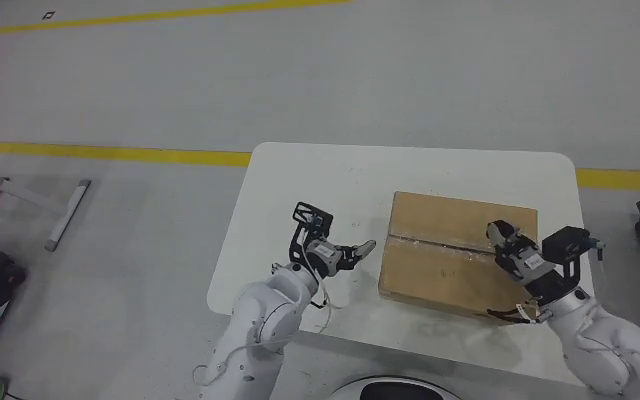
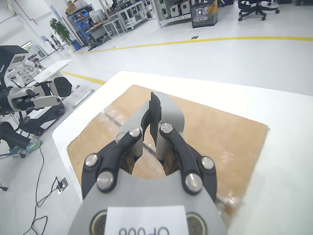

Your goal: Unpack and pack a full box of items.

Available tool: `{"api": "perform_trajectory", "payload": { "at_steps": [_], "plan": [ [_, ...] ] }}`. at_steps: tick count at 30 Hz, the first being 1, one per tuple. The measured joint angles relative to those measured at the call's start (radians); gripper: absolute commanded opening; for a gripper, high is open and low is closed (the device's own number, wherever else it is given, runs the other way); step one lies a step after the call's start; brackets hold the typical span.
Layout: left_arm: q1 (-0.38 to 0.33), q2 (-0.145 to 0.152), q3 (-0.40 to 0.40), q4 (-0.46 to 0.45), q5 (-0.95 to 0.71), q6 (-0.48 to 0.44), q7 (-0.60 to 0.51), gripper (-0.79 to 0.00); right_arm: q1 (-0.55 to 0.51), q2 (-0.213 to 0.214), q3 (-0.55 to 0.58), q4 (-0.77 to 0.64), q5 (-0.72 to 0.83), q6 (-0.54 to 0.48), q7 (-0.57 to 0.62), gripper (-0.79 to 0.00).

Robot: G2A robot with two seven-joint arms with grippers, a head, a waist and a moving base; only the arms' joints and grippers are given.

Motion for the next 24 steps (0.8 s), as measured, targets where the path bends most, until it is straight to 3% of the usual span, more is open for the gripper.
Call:
{"api": "perform_trajectory", "payload": {
  "at_steps": [5,14,24],
  "plan": [
    [0.062,0.013,-0.084,-0.032,-0.001,0.02,-0.001,0.0,0.155,-0.017,-0.158,0.05,-0.092,0.03,0.006,-0.785],
    [0.075,0.018,-0.101,-0.045,0.0,0.024,0.0,0.0,0.33,-0.049,-0.38,0.186,-0.186,0.051,0.03,-0.785],
    [0.075,0.018,-0.101,-0.045,0.0,0.024,0.0,0.0,0.28,-0.047,-0.333,0.218,-0.138,0.078,0.034,-0.785]
  ]
}}
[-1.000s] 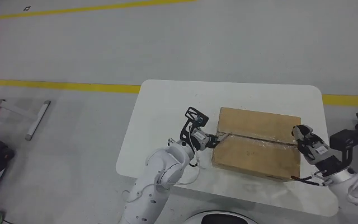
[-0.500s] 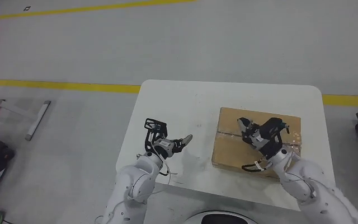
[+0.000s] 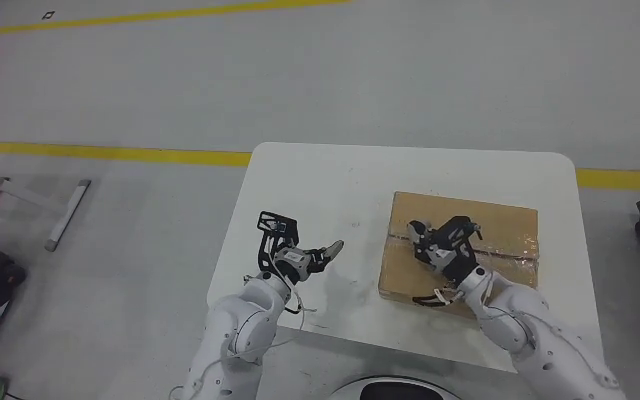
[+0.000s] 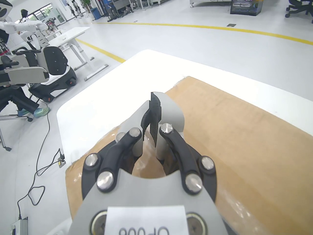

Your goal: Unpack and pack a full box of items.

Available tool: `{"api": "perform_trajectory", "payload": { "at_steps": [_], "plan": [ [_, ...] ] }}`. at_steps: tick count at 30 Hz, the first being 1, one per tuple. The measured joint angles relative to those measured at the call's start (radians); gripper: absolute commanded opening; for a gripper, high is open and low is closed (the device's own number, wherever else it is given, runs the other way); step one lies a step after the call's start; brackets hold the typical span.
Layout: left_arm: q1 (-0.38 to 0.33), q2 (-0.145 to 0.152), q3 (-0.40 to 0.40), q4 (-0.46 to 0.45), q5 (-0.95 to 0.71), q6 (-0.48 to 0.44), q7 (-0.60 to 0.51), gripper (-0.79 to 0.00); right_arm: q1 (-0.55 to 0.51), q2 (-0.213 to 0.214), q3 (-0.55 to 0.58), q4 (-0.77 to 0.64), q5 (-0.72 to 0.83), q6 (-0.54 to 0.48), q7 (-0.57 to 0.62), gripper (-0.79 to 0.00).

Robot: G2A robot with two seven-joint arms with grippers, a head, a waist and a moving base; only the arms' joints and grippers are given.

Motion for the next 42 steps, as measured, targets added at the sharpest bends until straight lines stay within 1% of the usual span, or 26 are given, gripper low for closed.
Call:
{"api": "perform_trajectory", "payload": {
  "at_steps": [10,17,26,35,37,39,42],
  "plan": [
    [0.0,0.0,0.0,0.0,0.0,0.0,0.0,0.0,-0.15,0.021,0.128,-0.092,-0.022,-0.001,0.013,-0.785],
    [0.0,0.0,0.0,0.0,0.0,0.0,0.0,0.0,-0.282,0.035,0.239,-0.16,-0.071,0.022,-0.007,-0.785],
    [0.0,0.0,0.0,0.0,0.0,0.0,0.0,0.0,-0.439,0.041,0.41,-0.217,0.02,0.055,-0.048,-0.785],
    [0.0,0.0,0.0,0.0,0.0,0.0,0.0,0.0,-0.536,0.04,0.552,-0.244,0.108,0.08,-0.041,-0.785],
    [0.0,0.0,0.0,0.0,0.0,0.0,0.0,0.0,-0.551,0.038,0.592,-0.249,0.127,0.106,-0.076,-0.785],
    [0.0,0.0,0.0,0.0,0.0,0.0,0.0,0.0,-0.571,0.032,0.633,-0.254,0.143,0.155,-0.149,-0.785],
    [0.0,0.0,0.0,0.0,0.0,0.0,0.0,0.0,-0.594,0.023,0.665,-0.281,0.14,0.221,-0.238,-0.785]
  ]
}}
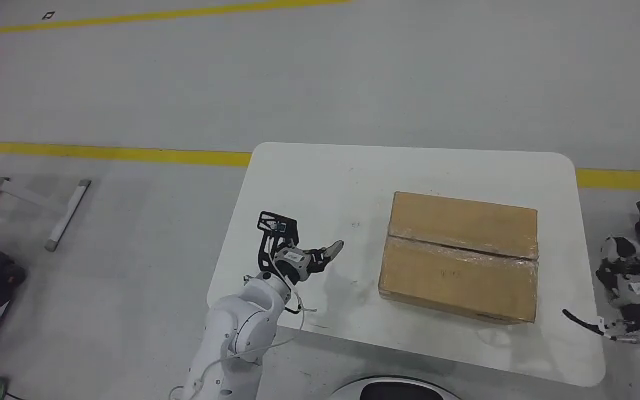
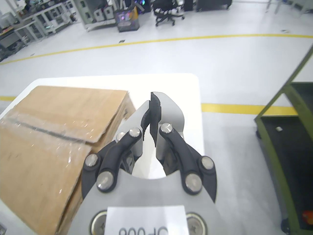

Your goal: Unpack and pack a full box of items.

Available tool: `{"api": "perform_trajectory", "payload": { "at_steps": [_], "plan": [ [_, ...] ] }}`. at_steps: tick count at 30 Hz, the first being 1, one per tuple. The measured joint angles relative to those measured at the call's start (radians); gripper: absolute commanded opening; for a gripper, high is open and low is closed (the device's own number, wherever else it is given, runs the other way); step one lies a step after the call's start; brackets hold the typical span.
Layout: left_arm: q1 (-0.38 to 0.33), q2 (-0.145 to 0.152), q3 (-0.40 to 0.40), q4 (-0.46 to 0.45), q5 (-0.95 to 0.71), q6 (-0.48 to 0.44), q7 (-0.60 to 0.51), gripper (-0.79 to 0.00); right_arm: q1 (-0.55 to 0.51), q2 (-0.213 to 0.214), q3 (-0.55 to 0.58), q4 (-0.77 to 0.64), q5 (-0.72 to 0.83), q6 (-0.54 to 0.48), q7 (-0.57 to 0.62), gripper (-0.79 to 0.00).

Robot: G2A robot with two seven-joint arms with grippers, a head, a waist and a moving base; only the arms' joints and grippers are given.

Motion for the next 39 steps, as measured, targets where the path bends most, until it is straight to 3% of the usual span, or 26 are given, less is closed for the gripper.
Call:
{"api": "perform_trajectory", "payload": {
  "at_steps": [4,8,9,10,11,12,14,20,26,30,39],
  "plan": [
    [0.0,0.0,0.0,0.0,0.0,0.0,0.0,0.0,-0.028,-0.009,0.02,-0.063,-0.011,0.038,-0.059,-0.785],
    [0.0,0.0,0.0,0.0,0.0,0.0,0.0,0.0,-0.063,-0.014,0.046,-0.163,-0.062,0.074,-0.023,-0.785],
    [0.0,0.0,0.0,0.0,0.0,0.0,0.0,0.0,-0.071,-0.015,0.046,-0.183,-0.07,0.072,-0.011,-0.73],
    [0.0,0.0,0.0,0.0,0.0,0.0,0.0,0.0,-0.077,-0.015,0.044,-0.199,-0.08,0.064,0.005,-0.148],
    [0.0,0.0,0.0,0.0,0.0,0.0,0.0,0.0,-0.084,-0.015,0.041,-0.209,-0.102,0.051,0.031,0.0],
    [0.0,0.0,0.0,0.0,0.0,0.0,0.0,-0.001,-0.086,-0.015,0.039,-0.211,-0.117,0.046,0.048,-0.778],
    [0.0,0.0,0.0,0.0,0.0,0.0,0.0,0.0,-0.086,-0.014,0.038,-0.209,-0.12,0.046,0.052,-0.73],
    [0.0,0.0,0.0,0.0,0.0,0.0,0.0,-0.001,-0.086,-0.014,0.039,-0.208,-0.117,0.047,0.049,-0.336],
    [0.0,0.0,0.0,0.0,0.0,0.0,0.0,0.0,-0.086,-0.014,0.039,-0.208,-0.117,0.047,0.049,-0.075],
    [0.0,0.0,0.0,0.0,0.0,0.0,0.0,0.0,-0.086,-0.014,0.039,-0.208,-0.117,0.047,0.049,-0.009],
    [0.0,0.0,0.0,0.0,0.0,0.0,0.0,0.0,-0.086,-0.014,0.039,-0.208,-0.117,0.047,0.049,0.0]
  ]
}}
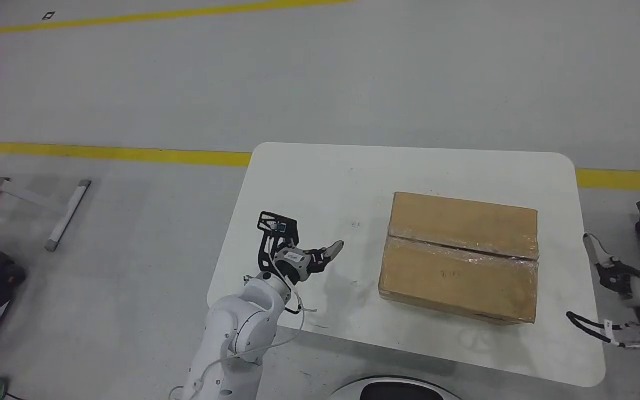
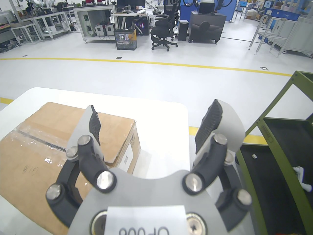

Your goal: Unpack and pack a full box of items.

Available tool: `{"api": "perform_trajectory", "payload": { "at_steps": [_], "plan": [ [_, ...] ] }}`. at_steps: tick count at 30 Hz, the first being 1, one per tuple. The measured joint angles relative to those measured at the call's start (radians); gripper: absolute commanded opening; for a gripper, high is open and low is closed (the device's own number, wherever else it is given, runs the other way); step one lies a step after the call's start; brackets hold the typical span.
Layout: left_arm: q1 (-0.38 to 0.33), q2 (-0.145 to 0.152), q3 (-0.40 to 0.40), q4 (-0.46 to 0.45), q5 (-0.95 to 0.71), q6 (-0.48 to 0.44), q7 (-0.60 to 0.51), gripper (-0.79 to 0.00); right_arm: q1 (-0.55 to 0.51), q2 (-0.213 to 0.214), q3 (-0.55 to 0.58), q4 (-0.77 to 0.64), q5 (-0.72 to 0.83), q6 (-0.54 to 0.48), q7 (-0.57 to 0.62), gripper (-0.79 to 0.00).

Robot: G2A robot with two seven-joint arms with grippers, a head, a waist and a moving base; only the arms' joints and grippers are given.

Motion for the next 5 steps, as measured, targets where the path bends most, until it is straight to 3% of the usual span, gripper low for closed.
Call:
{"api": "perform_trajectory", "payload": {
  "at_steps": [5],
  "plan": [
    [0.0,0.0,0.0,0.0,0.0,0.0,0.0,0.0,0.0,0.0,0.0,0.0,0.0,0.0,0.0,0.0]
  ]
}}
